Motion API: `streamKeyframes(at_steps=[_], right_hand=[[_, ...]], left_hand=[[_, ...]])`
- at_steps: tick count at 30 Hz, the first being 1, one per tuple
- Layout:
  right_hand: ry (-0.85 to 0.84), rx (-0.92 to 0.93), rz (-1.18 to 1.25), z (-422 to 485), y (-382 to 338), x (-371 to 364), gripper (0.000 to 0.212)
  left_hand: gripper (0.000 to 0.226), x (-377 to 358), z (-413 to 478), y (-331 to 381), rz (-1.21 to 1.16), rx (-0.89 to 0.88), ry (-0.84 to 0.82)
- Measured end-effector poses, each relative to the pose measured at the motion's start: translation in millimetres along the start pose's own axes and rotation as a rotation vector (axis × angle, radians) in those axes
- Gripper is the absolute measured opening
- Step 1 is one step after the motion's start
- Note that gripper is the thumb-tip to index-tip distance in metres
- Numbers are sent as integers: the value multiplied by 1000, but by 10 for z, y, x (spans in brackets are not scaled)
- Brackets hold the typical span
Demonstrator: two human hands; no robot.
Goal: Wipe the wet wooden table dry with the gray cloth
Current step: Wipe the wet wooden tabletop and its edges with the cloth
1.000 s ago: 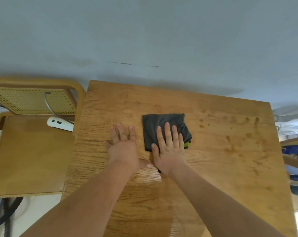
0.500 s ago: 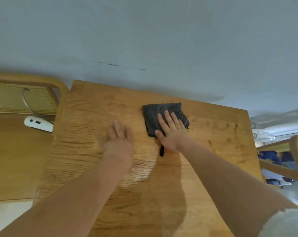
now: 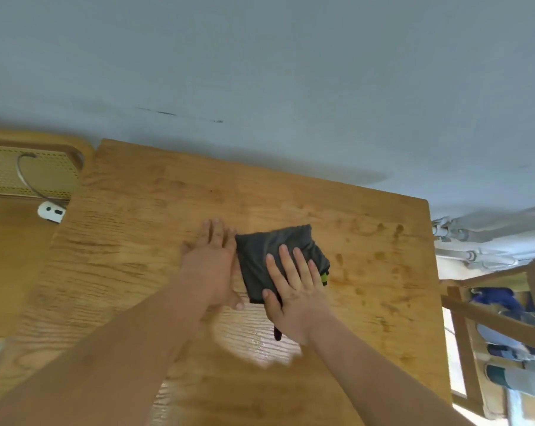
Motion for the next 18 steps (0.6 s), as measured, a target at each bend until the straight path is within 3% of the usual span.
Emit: streamKeyframes(at_steps=[4,8,18], right_hand=[[-83,48,-52,352,246,182,65],[-154,-42,-31,790,409,407,70],[-26,-219,62,1226,276,648,70]], left_hand=[[159,47,34,25,8,30,24],[160,14,57,9,19,42,29],[159,-8,82,-14,2,16,55]])
Point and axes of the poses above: each hand's wrist, its own z-axis towards the middle knuckle, its own x-axis out of the back of the hand, y = z × x, the point moved 8 cm from there along z, towards the middle knuckle, and after that the axes turned 8 degrees about y, right-handed, at the moved point
